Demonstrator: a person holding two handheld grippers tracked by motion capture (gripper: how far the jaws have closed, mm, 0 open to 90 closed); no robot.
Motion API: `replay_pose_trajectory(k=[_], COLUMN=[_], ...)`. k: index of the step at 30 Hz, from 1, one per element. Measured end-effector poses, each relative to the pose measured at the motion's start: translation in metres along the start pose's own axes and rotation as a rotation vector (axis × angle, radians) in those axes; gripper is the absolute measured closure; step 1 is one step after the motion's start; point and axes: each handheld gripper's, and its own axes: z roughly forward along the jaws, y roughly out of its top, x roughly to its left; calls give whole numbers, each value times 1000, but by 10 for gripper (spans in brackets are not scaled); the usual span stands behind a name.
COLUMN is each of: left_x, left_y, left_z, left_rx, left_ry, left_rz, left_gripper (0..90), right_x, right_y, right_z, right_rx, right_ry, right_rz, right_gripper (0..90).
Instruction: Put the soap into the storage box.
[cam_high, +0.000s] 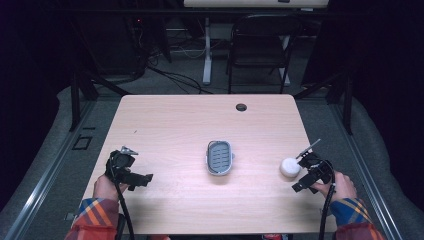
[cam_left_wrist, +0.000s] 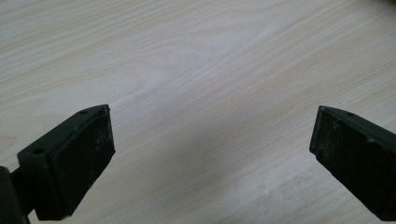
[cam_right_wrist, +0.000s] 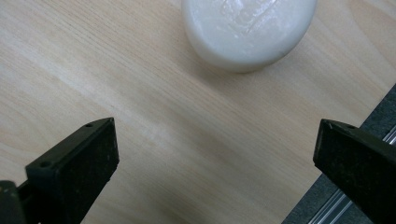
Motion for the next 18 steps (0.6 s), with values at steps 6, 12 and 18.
replay_pose_trajectory(k=[6, 12, 18], left_x=[0, 0, 0], left_y=[0, 0, 1], left_z=[0, 1, 1], left_rx=[3, 5, 6], left_ry=[-2, -3, -5], left_rz=[1, 3, 8], left_gripper=[0, 0, 0], right_x=[0, -1, -1], right_y=[4, 11, 15], right_z=[-2, -4, -3], right_rx=[-1, 20, 7], right_ry=[14, 6, 5], right_rz=[-18, -48, -45], right_gripper=[0, 0, 0])
